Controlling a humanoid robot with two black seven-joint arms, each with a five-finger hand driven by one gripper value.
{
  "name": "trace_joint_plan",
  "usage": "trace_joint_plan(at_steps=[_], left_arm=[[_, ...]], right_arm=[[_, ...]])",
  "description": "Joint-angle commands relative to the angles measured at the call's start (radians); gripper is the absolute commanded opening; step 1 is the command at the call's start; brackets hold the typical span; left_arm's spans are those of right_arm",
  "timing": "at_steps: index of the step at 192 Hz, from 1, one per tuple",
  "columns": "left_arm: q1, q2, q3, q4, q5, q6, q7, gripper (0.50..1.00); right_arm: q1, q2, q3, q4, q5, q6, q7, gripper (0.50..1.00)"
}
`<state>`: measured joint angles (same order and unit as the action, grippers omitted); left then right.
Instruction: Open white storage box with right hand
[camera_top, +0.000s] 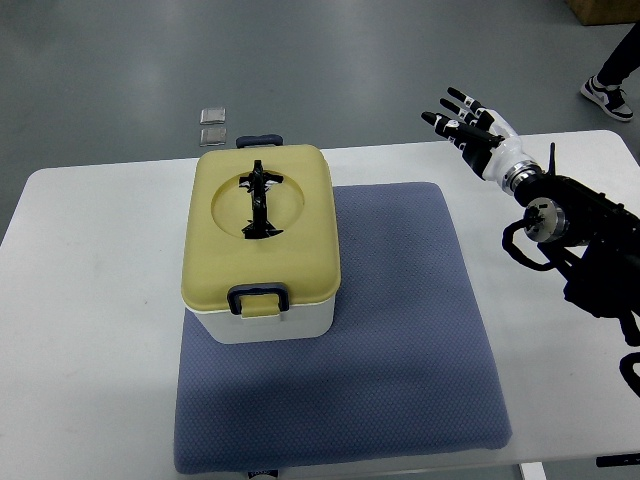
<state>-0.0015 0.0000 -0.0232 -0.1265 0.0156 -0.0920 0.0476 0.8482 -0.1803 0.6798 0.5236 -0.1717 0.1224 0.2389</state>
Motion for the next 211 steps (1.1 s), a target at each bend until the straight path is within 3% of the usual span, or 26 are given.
trace_joint_plan(at_steps=[1, 161, 211], left_arm=[[0.000, 0.000, 0.000, 0.002, -0.002, 0.000, 0.000, 1.000], [0.000, 0.000, 0.000, 0.001, 0.000, 0.000, 0.000, 1.000], [0.000, 0.000, 0.000, -0.001, 0.000, 0.000, 0.000, 1.000]], right_arm=[[-0.003, 0.001, 0.000, 0.000, 0.000, -0.001, -0.001, 0.924], [0.054, -0.004, -0.014, 0.009, -0.085, -0.001, 0.007, 0.921], [0.170, -0.051, -0.017, 0.013, -0.319, 0.095, 0.014, 0.919]])
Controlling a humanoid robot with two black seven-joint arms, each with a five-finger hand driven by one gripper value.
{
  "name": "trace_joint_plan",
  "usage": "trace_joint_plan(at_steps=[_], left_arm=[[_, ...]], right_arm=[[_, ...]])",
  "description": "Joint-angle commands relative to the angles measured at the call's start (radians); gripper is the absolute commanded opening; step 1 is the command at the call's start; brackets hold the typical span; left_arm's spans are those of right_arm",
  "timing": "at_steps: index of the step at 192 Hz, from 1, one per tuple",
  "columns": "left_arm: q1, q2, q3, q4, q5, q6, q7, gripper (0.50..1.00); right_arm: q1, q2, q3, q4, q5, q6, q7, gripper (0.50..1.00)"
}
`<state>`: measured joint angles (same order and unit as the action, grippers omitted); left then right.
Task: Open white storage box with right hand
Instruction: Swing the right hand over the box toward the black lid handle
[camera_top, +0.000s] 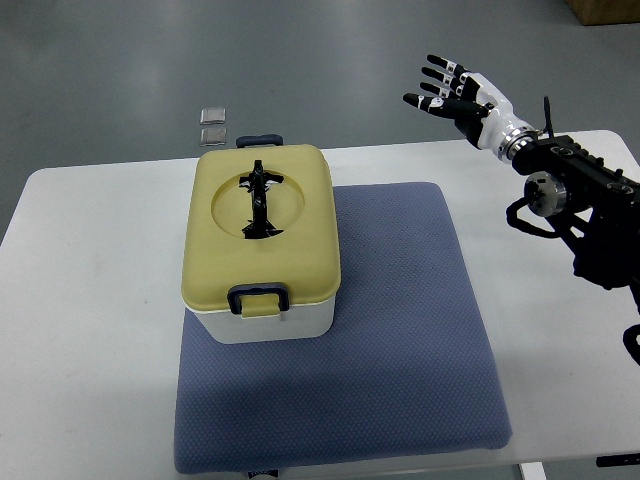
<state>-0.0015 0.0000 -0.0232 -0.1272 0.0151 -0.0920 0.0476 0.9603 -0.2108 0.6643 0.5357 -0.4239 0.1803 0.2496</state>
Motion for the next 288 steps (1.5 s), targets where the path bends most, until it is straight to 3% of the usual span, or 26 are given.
trace_joint_plan(at_steps=[1, 33, 62, 70, 159, 203, 288], left_arm=[[0.000, 0.000, 0.000, 0.000, 0.000, 0.000, 0.000, 1.000], [0.000, 0.000, -0.001, 0.000, 0.000, 0.000, 0.000, 1.000], [0.000, 0.000, -0.001, 0.000, 0.000, 0.000, 0.000, 1.000], [0.000, 0.000, -0.001, 0.001, -0.001, 0.000, 0.000, 1.000], [0.000, 0.000, -0.001, 0.003, 0.000, 0.000, 0.000, 1.000], [0.000, 0.000, 0.000, 0.003, 0.000, 0.000, 0.000, 1.000], [-0.002, 0.000, 0.002, 0.000, -0.001, 0.000, 0.000, 1.000]], right_arm=[[0.058, -0.021, -0.002, 0.001, -0.067, 0.038, 0.004, 0.919], [0.156, -0.050, -0.031, 0.035, -0.219, 0.119, 0.016, 0.919], [0.222, -0.061, -0.089, 0.067, -0.365, 0.156, 0.059, 0.919], [0.273, -0.061, -0.149, 0.096, -0.478, 0.168, 0.097, 0.919], [0.449, -0.035, -0.388, 0.286, -0.782, 0.168, 0.197, 0.921], [0.508, -0.033, -0.483, 0.314, -0.906, 0.166, 0.244, 0.919], [0.612, 0.033, -0.604, 0.323, -1.004, 0.156, 0.263, 0.919]])
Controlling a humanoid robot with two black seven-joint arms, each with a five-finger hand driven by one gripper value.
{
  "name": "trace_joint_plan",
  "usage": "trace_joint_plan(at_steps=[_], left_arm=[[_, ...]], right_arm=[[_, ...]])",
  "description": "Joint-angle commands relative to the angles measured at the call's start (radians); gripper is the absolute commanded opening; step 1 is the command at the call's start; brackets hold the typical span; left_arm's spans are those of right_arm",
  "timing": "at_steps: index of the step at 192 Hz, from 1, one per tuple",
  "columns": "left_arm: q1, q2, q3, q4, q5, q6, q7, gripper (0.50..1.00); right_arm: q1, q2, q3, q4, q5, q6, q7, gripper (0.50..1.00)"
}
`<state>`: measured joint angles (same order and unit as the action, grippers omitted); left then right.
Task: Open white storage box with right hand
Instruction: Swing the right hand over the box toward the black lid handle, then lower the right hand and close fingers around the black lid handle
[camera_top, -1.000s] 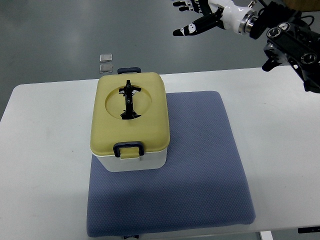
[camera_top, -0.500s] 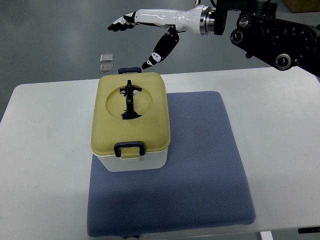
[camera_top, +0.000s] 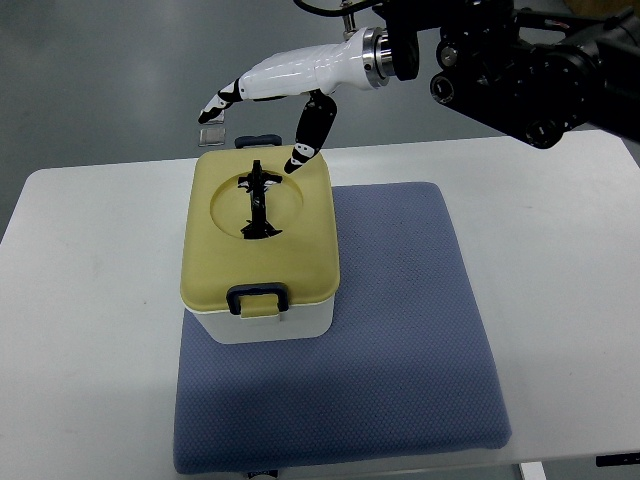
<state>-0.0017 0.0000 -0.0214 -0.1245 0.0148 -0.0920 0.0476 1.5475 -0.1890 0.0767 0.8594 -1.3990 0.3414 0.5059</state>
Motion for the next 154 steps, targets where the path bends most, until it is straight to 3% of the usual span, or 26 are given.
trace_joint_plan(at_steps=[1, 83, 154], left_arm=[[-0.001, 0.000, -0.002, -0.001, -0.001, 0.000, 0.000, 1.000], [-0.006, 0.000, 0.000, 0.002, -0.001, 0.005, 0.000, 1.000], [-0.006, 0.000, 0.000, 0.002, -0.001, 0.005, 0.000, 1.000]], right_arm=[[0.025, 0.011, -0.020, 0.000, -0.031, -0.005, 0.008, 0.919], [0.088, 0.029, -0.095, 0.000, -0.069, -0.024, 0.026, 0.915], [0.137, 0.033, -0.175, 0.001, -0.155, -0.039, 0.085, 0.891]])
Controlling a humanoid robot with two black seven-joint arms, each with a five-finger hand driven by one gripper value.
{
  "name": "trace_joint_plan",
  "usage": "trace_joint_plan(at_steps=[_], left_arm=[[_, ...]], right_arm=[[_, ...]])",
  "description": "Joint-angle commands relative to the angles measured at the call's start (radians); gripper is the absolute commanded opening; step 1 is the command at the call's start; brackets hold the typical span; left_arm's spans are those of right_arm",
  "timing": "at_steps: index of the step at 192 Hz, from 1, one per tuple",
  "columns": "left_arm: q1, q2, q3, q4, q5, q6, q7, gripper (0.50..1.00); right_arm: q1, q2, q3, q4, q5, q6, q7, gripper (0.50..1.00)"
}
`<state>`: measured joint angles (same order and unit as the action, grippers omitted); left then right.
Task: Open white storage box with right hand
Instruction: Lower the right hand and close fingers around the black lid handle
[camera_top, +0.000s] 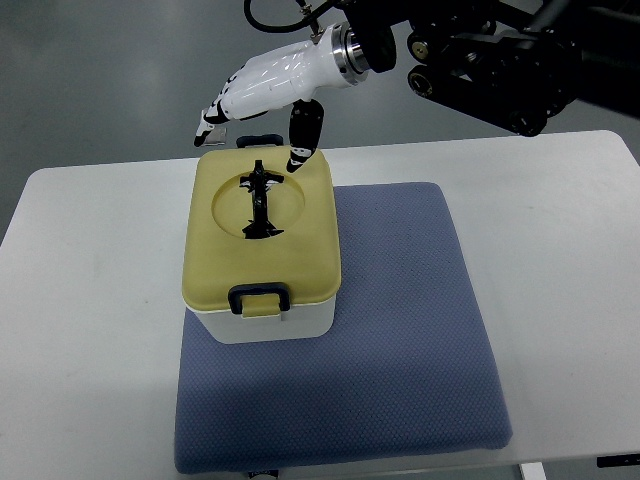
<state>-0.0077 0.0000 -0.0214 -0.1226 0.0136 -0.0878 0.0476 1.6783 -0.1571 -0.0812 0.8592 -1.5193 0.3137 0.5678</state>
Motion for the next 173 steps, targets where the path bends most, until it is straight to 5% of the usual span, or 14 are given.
trace_joint_plan(at_steps=[1, 173], left_arm=[[0.000, 0.000, 0.000, 0.000, 0.000, 0.000, 0.000, 1.000], [0.000, 0.000, -0.003, -0.008, 0.000, -0.001, 0.000, 1.000]], right_arm=[[0.006, 0.001, -0.017, 0.001, -0.035, -0.012, 0.023, 0.891], [-0.022, 0.059, -0.069, 0.012, -0.051, -0.035, 0.043, 0.756]])
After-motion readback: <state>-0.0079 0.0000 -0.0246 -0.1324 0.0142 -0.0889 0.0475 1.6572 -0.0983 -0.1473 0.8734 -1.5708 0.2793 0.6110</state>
